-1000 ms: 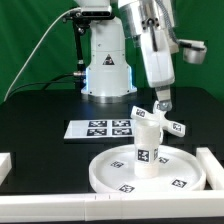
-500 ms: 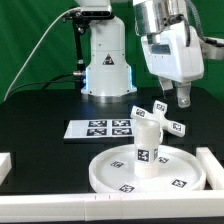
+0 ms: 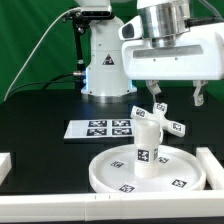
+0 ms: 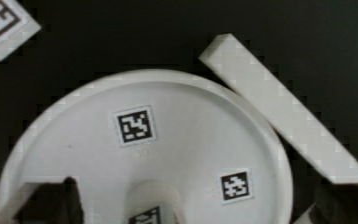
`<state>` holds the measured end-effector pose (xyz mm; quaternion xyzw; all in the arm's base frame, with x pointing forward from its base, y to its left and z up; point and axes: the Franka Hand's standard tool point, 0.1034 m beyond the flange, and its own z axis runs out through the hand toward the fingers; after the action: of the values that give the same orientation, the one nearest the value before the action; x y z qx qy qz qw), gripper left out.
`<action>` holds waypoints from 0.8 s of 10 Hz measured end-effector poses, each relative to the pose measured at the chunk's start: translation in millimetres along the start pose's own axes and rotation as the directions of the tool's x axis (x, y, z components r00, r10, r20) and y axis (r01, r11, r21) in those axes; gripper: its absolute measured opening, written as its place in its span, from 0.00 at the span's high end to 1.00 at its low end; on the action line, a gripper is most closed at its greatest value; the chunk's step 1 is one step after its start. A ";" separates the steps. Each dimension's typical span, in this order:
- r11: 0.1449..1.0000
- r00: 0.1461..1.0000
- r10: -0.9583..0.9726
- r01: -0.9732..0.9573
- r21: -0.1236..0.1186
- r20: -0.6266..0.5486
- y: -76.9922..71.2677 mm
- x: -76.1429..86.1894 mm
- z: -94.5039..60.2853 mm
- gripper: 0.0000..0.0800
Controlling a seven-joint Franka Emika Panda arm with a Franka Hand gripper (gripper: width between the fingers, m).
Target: Assemble round table
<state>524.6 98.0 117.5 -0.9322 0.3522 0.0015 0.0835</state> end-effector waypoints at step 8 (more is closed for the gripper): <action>0.717 0.727 -0.676 0.686 -0.123 0.116 9.1 -23.1 9.9 0.19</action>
Offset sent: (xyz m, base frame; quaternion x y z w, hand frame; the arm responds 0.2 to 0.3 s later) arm -0.0206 0.0145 -0.0103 -0.0951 -0.0490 -0.2580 0.9602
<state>501.8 108.0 107.8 -0.9993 -0.0196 0.0277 0.0155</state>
